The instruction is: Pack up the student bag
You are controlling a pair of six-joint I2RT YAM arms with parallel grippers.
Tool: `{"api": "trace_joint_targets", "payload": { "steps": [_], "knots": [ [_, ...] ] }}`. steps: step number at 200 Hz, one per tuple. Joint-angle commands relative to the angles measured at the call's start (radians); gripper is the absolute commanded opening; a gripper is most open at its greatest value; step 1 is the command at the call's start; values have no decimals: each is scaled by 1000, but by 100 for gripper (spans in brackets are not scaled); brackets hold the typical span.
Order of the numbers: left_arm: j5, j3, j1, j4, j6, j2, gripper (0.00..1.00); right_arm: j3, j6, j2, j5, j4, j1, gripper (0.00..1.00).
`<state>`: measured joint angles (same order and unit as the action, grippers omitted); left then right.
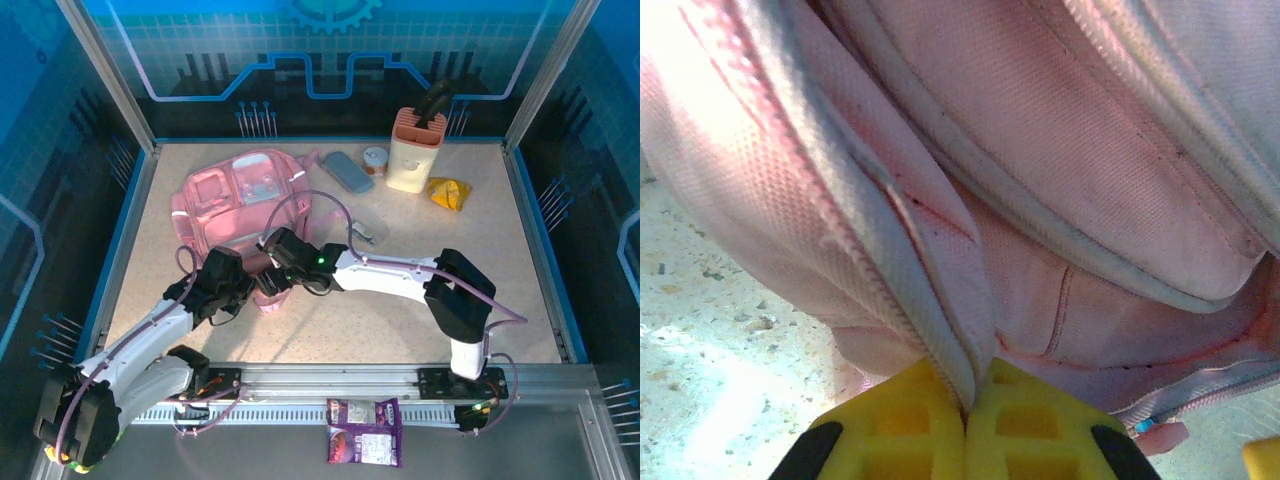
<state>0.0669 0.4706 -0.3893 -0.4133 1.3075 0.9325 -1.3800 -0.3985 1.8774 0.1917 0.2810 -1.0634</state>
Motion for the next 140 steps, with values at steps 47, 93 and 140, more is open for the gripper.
{"api": "trace_joint_targets", "payload": {
  "steps": [47,93,140],
  "knots": [
    [-9,52,-11,59,-8,-59,0,-152,82,137,114,54,17,72],
    [6,63,-11,35,-17,-92,0,-46,84,26,203,68,19,43],
    [8,63,-11,47,-18,-83,0,53,39,-48,77,5,39,21]
  ]
}}
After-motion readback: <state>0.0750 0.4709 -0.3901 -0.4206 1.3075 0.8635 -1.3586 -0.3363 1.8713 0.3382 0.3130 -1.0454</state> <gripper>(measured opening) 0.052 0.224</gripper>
